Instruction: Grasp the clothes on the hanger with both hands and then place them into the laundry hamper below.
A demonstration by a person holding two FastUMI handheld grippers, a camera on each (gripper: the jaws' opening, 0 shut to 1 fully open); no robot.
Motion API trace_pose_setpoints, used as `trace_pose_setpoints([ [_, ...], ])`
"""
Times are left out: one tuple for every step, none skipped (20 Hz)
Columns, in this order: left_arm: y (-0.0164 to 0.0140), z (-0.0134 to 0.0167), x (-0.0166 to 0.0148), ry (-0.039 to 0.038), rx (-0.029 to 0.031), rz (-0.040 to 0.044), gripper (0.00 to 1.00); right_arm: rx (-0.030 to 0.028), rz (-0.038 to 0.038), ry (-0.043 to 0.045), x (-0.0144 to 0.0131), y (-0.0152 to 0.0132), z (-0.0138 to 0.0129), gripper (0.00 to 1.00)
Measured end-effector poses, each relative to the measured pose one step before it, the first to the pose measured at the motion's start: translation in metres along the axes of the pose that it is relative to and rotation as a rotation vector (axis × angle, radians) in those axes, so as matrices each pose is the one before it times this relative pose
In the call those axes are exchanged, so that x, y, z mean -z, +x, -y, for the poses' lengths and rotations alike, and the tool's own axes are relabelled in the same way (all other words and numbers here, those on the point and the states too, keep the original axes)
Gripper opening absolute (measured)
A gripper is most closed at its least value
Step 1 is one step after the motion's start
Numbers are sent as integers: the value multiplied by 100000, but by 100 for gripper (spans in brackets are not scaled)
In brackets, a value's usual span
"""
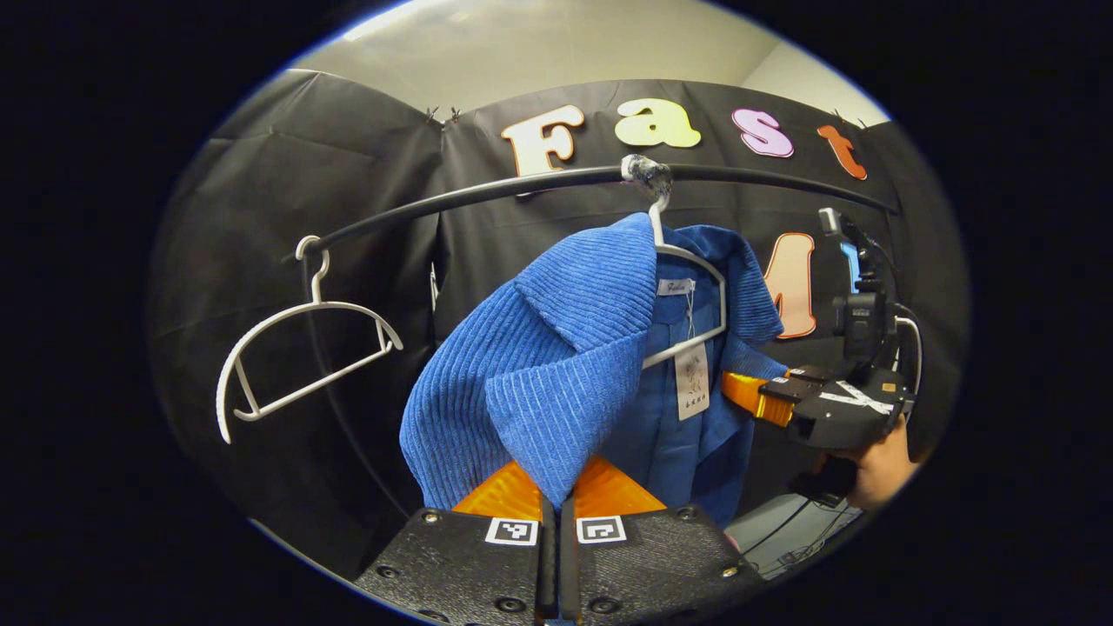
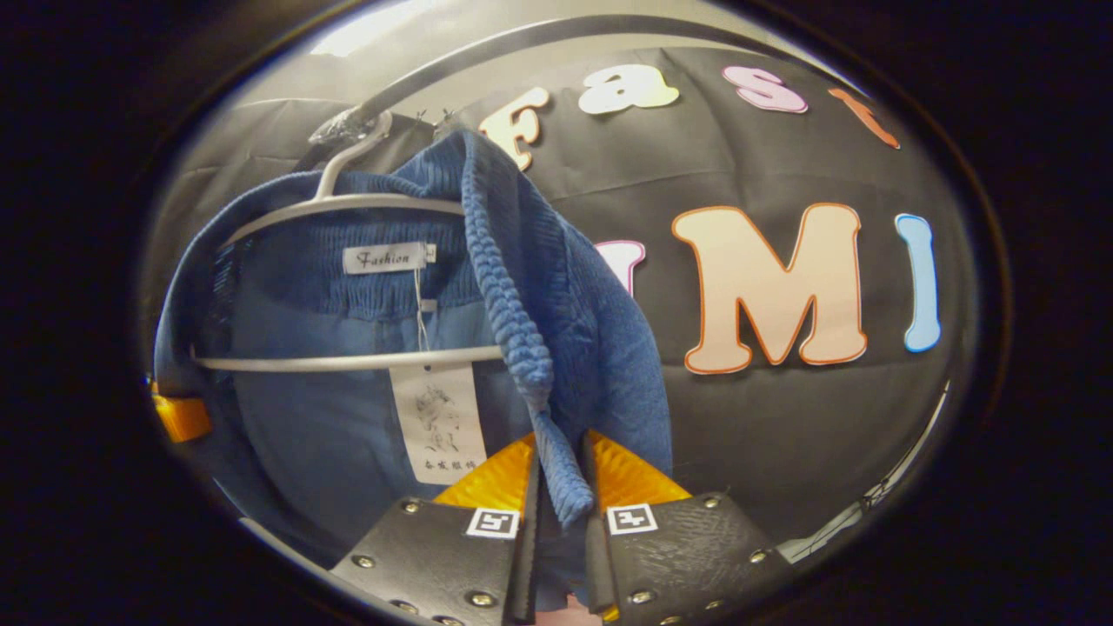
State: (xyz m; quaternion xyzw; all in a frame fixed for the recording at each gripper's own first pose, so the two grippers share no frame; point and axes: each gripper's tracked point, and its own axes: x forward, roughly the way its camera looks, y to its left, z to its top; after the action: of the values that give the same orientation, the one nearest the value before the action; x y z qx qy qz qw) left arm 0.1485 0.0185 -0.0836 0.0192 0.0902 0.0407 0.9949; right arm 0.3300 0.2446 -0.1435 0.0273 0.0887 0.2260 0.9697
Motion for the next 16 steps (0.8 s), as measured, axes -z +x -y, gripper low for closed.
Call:
trace_pose_setpoints([
  [-19, 51, 43, -226, 235, -11, 2, 730, 438, 639, -304, -201, 180, 23],
  [-27, 7, -80, -391, 259, 130, 2, -169, 283, 555, -173, -239, 71, 23],
  [28, 24, -31, -414, 187, 255, 2, 470, 325, 523, -317, -73, 146, 23],
  [0, -43, -84, -490, -11, 511, 2, -1055, 513, 513, -221, -119, -78, 23],
  [0, -11, 86, -176, 132, -226, 2, 1242, 567, -337, -272, 85, 411, 23],
  [54, 31, 9, -155, 112, -167, 2, -499, 132, -1189, 96, 514, 127, 17],
  [-118, -16, -13, -162, 210, -137, 2, 816, 940, 421, -16, -1509, 391, 18],
  [-15, 46, -92, -57, 310, 115, 2, -2304, -683, 1435, -157, 387, -841, 5],
  [-8, 2, -15, 149, 169, -136, 2, -904, -928, 1340, 46, 113, -242, 3],
  [-43, -105, -58, 126, -83, 327, 2, -649, -602, 1036, -103, 266, 38, 2],
  [-47, -104, 7, -120, -228, 194, 2, 813, 1555, 257, -396, -81, 223, 2],
  [-38, -59, -46, -458, -178, -9, 2, 1475, 1901, 152, -433, -382, 511, 3],
  [-135, -22, -140, -251, -285, 121, 2, 2273, 2322, -80, -687, -172, 474, 3],
  [-267, 16, -277, -168, 52, 339, 2, 2412, 1988, -591, -766, -104, 595, 2],
  [-334, 74, -547, -280, 707, 1044, 2, 2972, 1394, -1247, -528, -197, 458, 3],
  [-461, 112, -535, -221, 995, 1172, 2, 1319, 436, -1227, -364, -19, 534, 2],
])
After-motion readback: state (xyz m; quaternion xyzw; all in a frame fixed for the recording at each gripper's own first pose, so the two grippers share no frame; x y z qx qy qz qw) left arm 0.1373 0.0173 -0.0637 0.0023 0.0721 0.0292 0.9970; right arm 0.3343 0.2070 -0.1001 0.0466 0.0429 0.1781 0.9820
